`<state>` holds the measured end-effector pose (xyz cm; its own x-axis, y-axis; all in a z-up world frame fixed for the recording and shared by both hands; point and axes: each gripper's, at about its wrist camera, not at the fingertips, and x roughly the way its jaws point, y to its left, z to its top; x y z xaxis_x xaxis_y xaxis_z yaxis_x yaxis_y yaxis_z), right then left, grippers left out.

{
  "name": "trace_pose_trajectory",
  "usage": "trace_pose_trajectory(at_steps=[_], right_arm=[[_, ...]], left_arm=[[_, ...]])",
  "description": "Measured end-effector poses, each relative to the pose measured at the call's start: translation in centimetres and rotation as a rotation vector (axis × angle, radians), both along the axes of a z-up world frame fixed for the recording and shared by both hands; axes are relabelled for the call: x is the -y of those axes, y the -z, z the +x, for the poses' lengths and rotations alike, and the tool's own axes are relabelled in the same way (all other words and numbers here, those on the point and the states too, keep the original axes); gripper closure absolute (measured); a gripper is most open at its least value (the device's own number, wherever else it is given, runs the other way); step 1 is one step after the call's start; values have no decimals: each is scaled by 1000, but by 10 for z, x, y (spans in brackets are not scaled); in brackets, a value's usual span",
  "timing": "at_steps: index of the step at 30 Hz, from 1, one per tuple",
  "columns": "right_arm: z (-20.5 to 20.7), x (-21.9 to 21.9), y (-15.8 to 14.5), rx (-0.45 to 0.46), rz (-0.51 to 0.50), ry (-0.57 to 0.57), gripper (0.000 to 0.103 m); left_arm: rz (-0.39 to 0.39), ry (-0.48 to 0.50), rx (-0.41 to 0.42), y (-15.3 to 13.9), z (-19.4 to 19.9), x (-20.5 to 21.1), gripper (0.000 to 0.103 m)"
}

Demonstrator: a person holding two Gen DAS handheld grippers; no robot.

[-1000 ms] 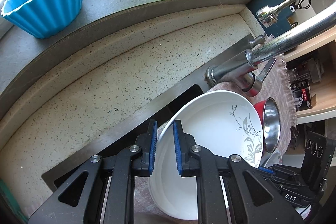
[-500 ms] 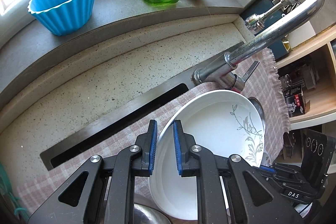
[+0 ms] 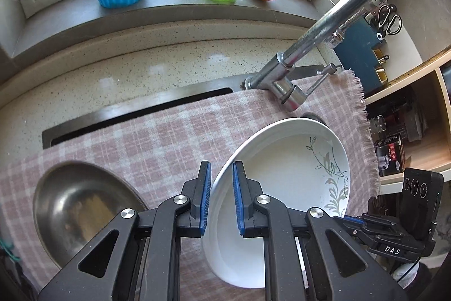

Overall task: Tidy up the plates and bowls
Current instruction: 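Carry the leaf-print plate toward the stacked flowered plates with the left gripper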

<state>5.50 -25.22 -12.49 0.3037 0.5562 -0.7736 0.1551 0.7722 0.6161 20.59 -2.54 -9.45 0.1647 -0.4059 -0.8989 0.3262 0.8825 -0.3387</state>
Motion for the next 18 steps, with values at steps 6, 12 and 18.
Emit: trace_pose_trajectory(at_steps=[6,12,18], right_arm=[[-21,25,4,-20,0,-73,91],[-37,46,7,-27,-26,-144,91],[-45,58,13,-35,-62,-194,91]], left_arm=[[-27,-89,-18,6,-45,6,90],[-52,-182,-41,20,-89,10,90],[-64,-252,-47,26,-130,16,90]])
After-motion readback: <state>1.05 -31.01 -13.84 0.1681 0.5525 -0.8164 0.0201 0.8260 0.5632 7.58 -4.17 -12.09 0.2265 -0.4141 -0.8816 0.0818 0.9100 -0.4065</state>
